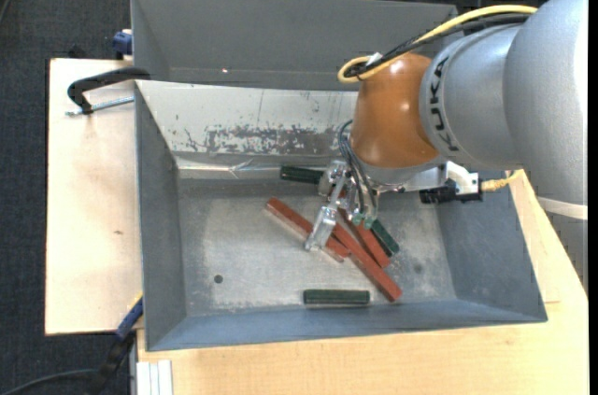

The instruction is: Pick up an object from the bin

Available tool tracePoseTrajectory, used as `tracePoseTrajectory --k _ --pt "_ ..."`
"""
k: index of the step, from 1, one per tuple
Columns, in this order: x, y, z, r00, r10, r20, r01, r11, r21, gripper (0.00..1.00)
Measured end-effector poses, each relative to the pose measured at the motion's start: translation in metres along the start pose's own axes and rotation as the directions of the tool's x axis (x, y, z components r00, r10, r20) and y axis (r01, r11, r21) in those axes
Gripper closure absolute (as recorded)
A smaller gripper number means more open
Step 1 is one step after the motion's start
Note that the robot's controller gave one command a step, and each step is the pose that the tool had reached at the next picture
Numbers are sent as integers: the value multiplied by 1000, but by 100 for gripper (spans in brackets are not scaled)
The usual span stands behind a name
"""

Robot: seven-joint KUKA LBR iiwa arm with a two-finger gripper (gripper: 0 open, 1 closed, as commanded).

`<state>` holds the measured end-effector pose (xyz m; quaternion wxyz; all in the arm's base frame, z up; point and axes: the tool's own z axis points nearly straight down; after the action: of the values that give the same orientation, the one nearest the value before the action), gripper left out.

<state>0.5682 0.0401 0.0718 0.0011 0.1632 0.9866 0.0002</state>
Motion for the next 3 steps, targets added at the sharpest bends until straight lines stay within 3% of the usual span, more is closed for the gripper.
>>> tracePoseTrajectory --k 1,2,3 --pt "50 2 1 999 -43 -6 43 999 1 0" --pt "47 2 1 999 -41 -2 41 999 -1 100" --pt "50 -9 -39 999 -36 4 36 999 -3 100"
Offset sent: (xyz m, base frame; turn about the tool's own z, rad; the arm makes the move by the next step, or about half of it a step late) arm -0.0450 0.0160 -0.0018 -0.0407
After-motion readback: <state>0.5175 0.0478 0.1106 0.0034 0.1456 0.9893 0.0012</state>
